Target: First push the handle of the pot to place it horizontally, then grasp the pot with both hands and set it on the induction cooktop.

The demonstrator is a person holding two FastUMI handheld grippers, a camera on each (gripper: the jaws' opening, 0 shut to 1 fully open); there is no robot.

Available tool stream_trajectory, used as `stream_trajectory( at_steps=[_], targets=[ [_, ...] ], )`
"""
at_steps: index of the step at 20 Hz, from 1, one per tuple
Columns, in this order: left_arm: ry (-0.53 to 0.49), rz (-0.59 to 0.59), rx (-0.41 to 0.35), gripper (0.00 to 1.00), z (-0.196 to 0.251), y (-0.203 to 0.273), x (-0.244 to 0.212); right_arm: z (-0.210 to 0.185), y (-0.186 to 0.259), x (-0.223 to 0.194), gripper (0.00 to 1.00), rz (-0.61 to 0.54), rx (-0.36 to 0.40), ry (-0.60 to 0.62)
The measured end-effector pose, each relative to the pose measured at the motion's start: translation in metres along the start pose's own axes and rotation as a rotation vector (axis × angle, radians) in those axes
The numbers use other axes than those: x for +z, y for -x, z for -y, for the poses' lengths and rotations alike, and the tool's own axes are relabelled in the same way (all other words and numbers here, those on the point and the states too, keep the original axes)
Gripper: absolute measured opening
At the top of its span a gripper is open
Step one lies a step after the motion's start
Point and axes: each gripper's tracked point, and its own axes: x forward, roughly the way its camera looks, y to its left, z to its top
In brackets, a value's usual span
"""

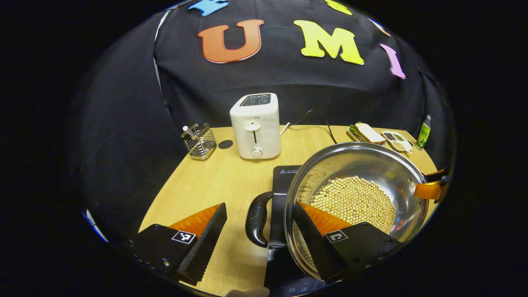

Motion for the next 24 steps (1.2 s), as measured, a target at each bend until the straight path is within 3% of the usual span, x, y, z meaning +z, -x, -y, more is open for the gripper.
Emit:
stream_trajectory(
  at_steps=[10,20,24],
  targets=[
    [-0.029,0.146,0.048,0.97,0.013,0.081,0.043,0.014,0.053,0.001,0.85,0.104,0.053,0.04],
    [0.032,0.271,-0.027,0.97,0.141,0.202,0.079,0.088,0.179,0.002,0.84,0.298,0.062,0.099],
    [0.021,0.323,-0.047,0.97,0.197,0.259,0.086,0.135,0.239,-0.005,0.99,0.364,0.066,0.09]
  ],
)
